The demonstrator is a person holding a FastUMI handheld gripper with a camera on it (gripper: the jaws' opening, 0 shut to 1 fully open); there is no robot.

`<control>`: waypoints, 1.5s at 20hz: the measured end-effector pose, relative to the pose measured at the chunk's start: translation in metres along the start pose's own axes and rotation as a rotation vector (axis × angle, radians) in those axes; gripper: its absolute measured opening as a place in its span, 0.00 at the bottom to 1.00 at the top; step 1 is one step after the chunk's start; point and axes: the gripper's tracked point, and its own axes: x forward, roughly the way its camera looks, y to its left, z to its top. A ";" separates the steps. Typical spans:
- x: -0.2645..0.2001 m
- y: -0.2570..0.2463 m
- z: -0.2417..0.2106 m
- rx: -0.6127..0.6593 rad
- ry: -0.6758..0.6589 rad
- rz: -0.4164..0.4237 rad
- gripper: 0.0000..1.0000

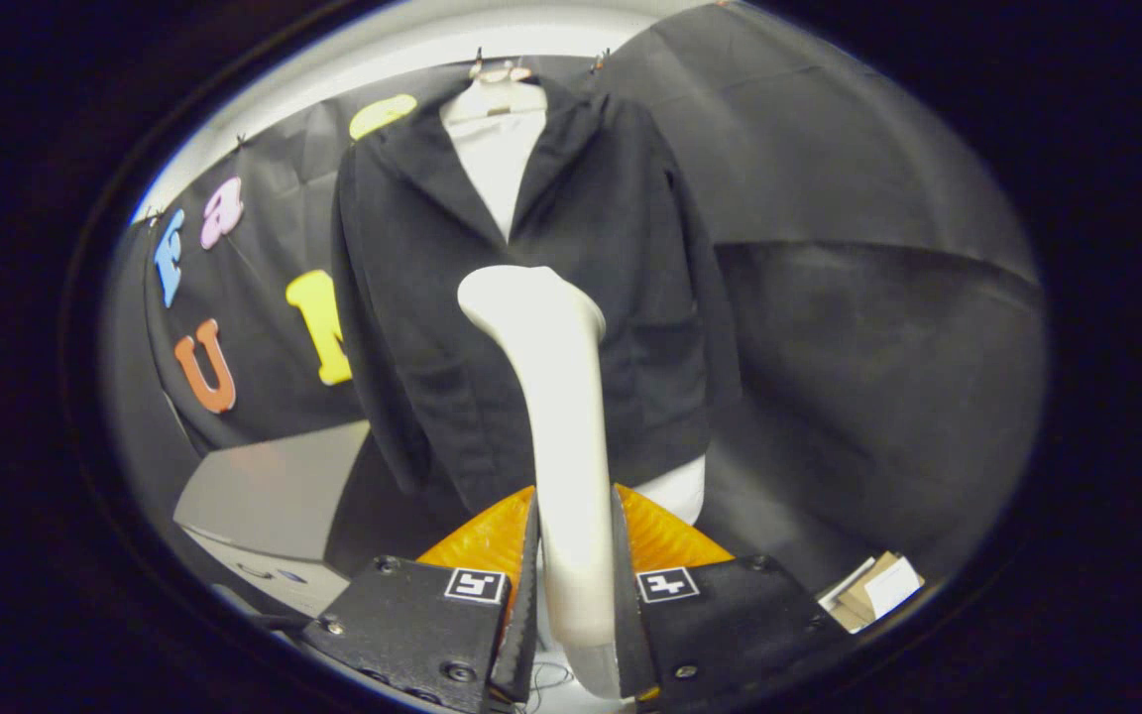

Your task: Iron the clothes twice with a garment steamer, once on the left side and once on the right side.

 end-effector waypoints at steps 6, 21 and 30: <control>-0.008 -0.021 0.094 -0.011 -0.173 0.008 0.35; 0.020 -0.009 0.245 -0.038 -0.450 0.098 0.35; 0.041 -0.019 0.248 -0.017 -0.452 0.072 0.35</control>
